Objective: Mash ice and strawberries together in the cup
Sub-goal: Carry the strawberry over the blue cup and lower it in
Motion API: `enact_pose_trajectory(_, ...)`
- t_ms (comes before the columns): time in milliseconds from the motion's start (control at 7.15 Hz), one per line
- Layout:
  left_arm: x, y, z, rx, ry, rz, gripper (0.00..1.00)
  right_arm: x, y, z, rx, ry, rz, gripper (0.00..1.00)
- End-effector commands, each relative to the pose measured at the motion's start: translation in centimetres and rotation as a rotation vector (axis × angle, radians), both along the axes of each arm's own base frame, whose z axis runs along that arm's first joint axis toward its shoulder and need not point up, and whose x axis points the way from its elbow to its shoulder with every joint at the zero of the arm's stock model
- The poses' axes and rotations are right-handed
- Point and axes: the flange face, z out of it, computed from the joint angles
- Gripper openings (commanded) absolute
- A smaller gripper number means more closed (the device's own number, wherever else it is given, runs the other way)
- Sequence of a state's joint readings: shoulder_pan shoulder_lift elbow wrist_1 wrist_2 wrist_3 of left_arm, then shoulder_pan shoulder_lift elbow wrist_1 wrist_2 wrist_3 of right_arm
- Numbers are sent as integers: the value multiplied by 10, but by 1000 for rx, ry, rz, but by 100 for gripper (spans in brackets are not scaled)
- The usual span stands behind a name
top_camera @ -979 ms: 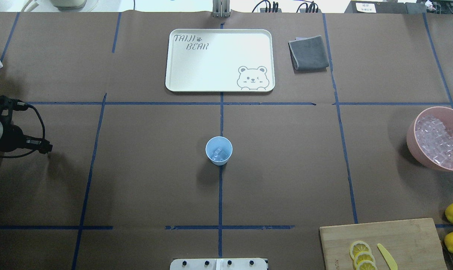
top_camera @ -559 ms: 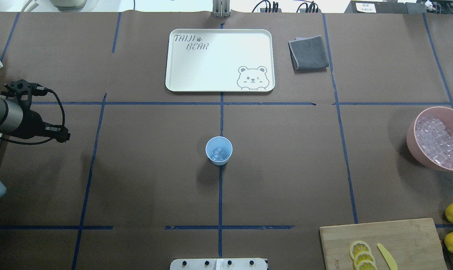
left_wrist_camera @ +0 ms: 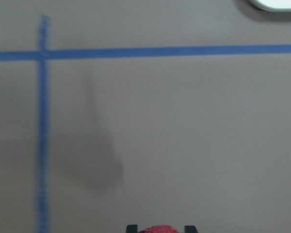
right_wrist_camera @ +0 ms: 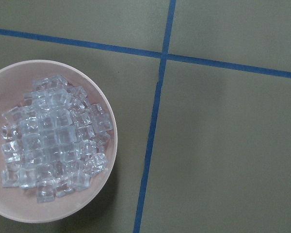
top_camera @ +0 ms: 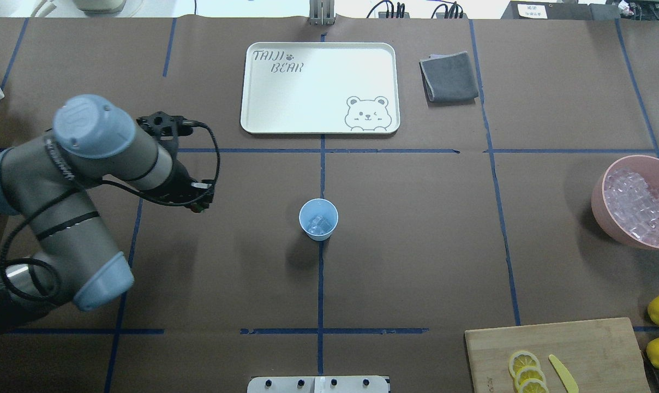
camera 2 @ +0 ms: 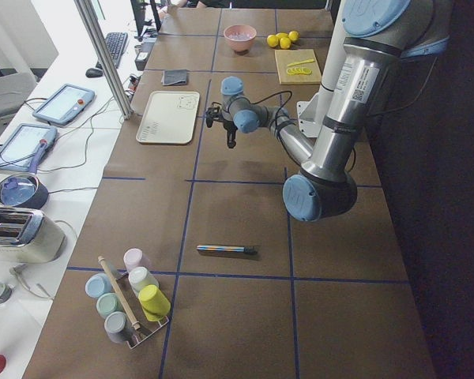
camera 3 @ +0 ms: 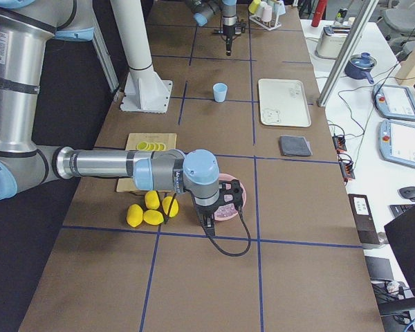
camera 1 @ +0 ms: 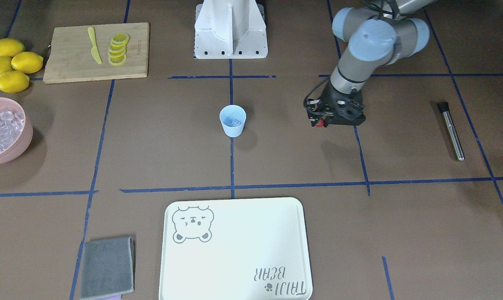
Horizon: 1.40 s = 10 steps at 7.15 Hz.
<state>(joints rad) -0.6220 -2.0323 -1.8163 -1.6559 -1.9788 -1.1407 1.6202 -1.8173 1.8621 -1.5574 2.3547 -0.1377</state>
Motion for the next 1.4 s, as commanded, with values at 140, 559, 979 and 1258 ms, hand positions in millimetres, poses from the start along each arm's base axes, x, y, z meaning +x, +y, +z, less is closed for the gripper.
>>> enact_pose_trajectory(140,66,41,-119,-78,33,-50,10,0,0,0,-2,0,1,99)
enact_pose_trajectory(559,94,38,-158,-97,54,-74,11,0,0,2,-5,0,1,100)
enact_pose_trajectory(979,102,41,-175,-107,85,-99,75,0,0,0,-2,0,1,100)
enact_pose_trajectory(1258,99,40,-178,-107,100,-111,100,0,0,0,-1,-2,0,99)
